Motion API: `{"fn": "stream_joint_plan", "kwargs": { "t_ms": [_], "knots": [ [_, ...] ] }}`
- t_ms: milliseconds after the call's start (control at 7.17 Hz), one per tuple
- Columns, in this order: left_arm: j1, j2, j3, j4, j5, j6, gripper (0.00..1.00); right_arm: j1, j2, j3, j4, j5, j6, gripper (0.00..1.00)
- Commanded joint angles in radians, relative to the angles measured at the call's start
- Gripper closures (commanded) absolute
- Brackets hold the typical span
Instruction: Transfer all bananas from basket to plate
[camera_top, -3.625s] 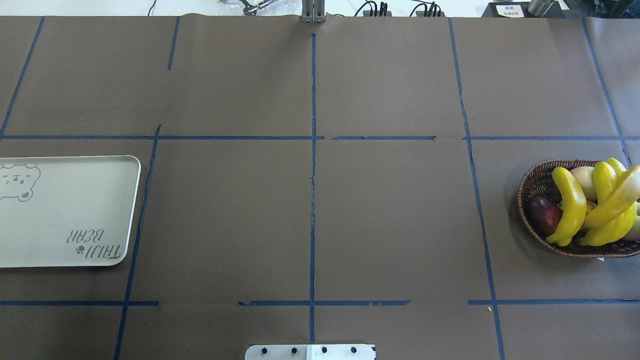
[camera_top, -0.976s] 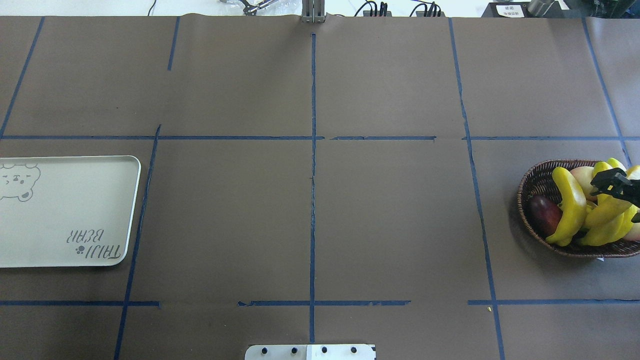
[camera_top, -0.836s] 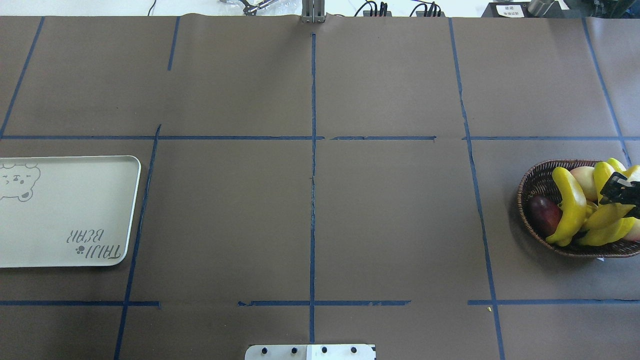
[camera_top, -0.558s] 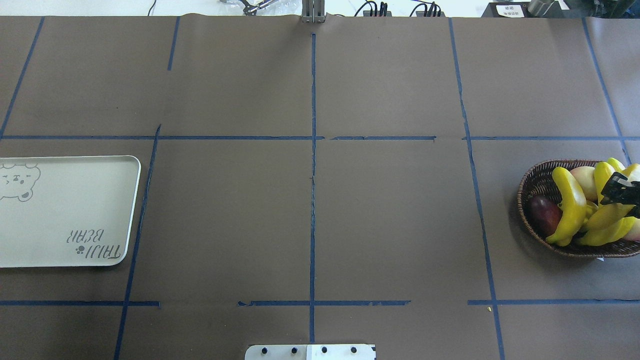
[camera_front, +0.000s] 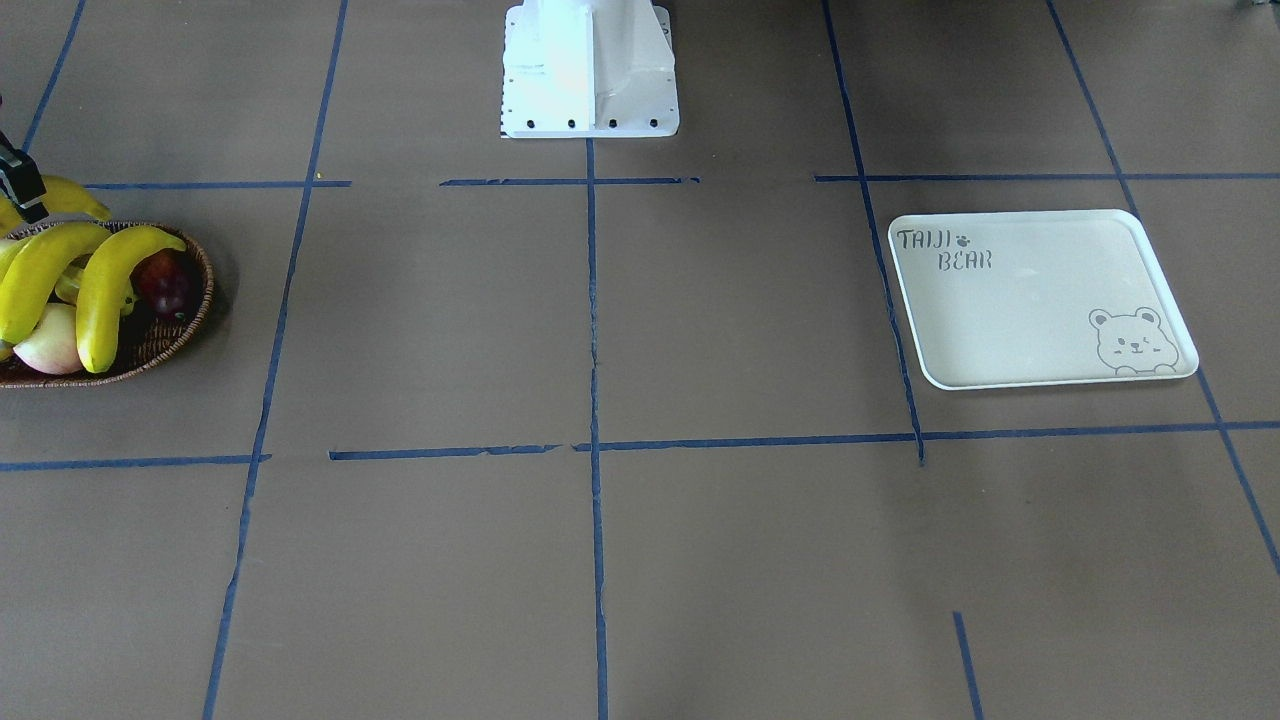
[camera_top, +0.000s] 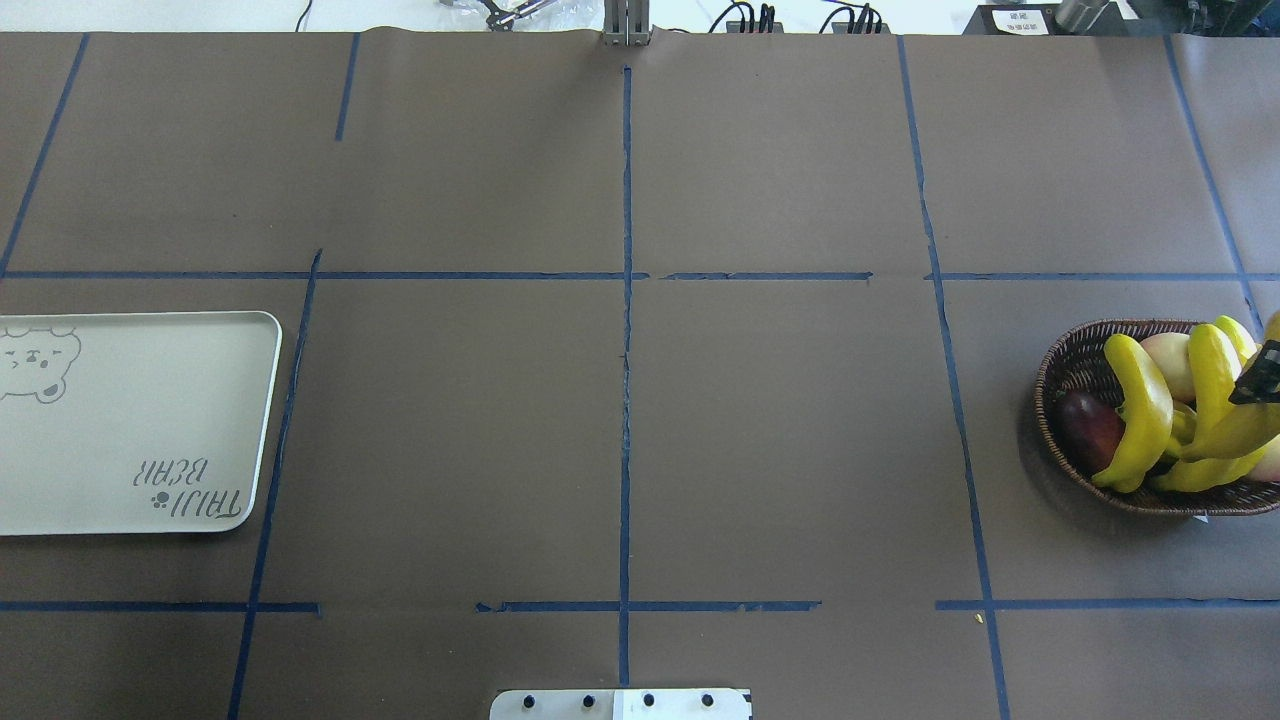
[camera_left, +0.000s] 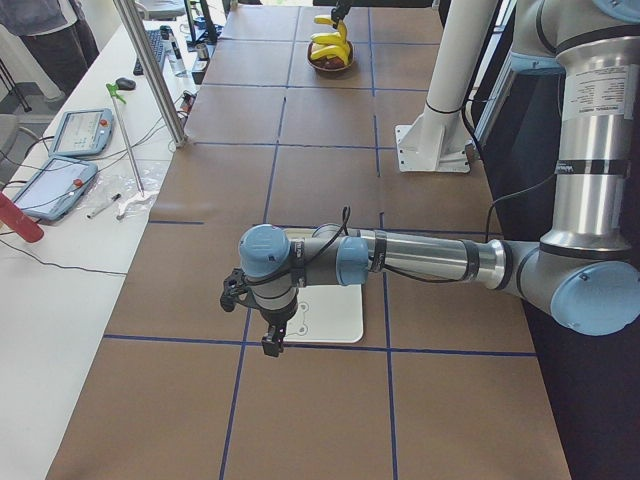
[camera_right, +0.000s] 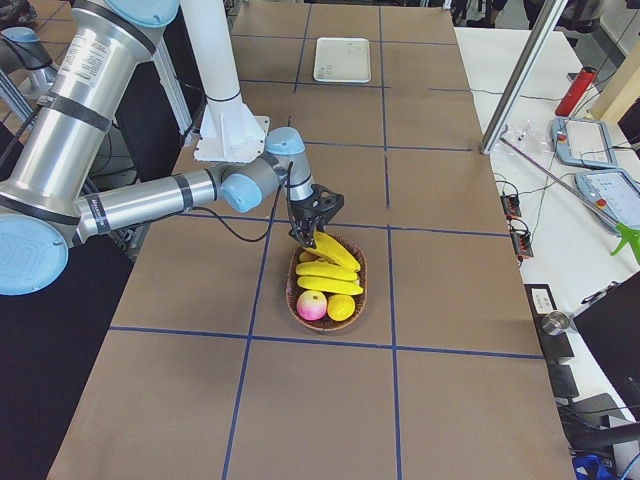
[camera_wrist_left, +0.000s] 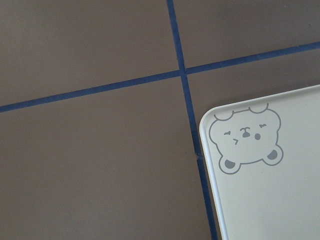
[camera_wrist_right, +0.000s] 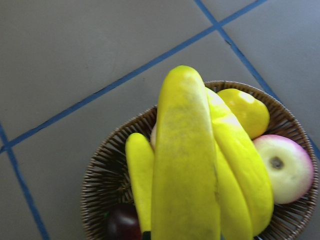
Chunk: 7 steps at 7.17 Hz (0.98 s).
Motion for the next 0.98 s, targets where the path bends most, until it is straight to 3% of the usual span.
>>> {"fn": "stream_joint_plan", "kwargs": {
  "t_ms": [0,279,418,558,836],
  "knots": [
    [0.006,-0.006,-0.016,-0.038,0.000,-0.002,0.00,0.002,0.184,-0.026,0.005,0.065,-0.039,0.97],
    [0.013,-0.009,0.012,-0.276,-0.003,-0.003,0.00,-0.065,0.389,-0.076,0.008,0.110,-0.036,0.97],
    [0.052,-0.030,0.015,-0.297,-0.009,-0.003,0.00,-0.106,0.501,-0.111,0.008,0.112,-0.021,0.96],
    [0.089,-0.041,0.015,-0.303,-0.055,-0.122,0.00,-0.152,0.566,-0.116,0.010,0.110,0.034,0.96],
    [0.210,-0.155,0.029,-0.339,-0.153,-0.414,0.00,-0.241,0.706,-0.224,0.162,0.098,0.064,0.97]
  ]
}}
